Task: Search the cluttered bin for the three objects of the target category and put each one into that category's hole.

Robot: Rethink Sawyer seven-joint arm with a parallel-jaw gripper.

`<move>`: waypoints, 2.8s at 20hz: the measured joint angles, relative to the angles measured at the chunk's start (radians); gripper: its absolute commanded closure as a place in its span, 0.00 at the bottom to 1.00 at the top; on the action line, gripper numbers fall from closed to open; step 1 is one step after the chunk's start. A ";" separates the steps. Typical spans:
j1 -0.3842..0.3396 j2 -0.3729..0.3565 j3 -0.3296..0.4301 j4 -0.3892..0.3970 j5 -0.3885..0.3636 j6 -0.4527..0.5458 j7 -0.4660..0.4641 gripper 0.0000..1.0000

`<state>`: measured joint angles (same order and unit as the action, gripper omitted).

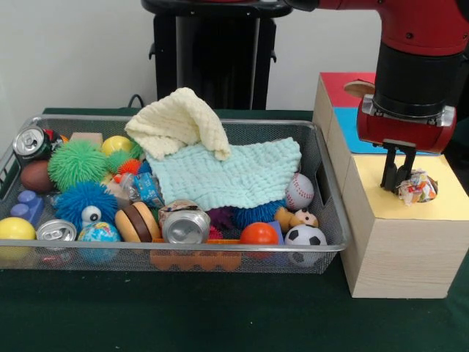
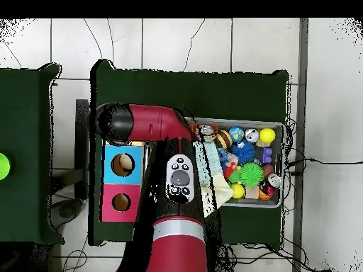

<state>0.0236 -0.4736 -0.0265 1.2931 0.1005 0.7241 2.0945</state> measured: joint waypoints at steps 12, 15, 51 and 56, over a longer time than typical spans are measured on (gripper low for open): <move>-0.003 0.001 0.001 -0.001 0.001 0.000 0.000 1.00; -0.002 0.002 0.001 -0.001 0.001 -0.005 0.000 1.00; 0.148 0.028 -0.183 0.024 0.088 -0.159 0.010 1.00; 0.164 0.038 -0.211 0.031 0.141 -0.166 0.028 1.00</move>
<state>0.1878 -0.4357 -0.2378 1.3237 0.2418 0.5580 2.1223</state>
